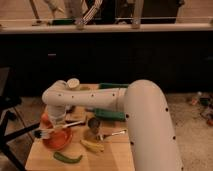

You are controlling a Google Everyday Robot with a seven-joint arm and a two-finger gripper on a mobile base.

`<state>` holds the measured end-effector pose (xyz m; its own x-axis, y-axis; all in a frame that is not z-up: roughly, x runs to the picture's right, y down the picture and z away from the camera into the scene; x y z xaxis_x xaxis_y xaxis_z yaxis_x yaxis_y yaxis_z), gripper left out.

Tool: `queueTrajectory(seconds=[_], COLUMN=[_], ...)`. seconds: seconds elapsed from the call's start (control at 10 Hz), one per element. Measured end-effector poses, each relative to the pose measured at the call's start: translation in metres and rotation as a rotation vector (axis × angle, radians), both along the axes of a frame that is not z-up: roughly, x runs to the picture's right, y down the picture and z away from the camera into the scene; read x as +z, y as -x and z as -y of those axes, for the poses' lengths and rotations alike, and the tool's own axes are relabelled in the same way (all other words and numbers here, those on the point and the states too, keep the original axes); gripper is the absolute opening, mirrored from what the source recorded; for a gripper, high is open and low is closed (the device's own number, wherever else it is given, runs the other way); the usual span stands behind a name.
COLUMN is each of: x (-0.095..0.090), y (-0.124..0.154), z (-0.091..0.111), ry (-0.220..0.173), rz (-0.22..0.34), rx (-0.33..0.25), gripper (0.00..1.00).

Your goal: Place brush in red bowl

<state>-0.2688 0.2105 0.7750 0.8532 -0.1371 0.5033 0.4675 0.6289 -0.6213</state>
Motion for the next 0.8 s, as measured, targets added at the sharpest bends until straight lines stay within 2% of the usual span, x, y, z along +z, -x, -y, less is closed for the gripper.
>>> queueTrajectory(seconds=[0.6, 0.8], x=[0.0007, 0.0008], y=[0.0024, 0.0027], z=[-0.0011, -0.0014], ry=[0.015, 0.014], rz=[-0.007, -0.008], rx=[-0.01, -0.011], gripper=[0.76, 0.8])
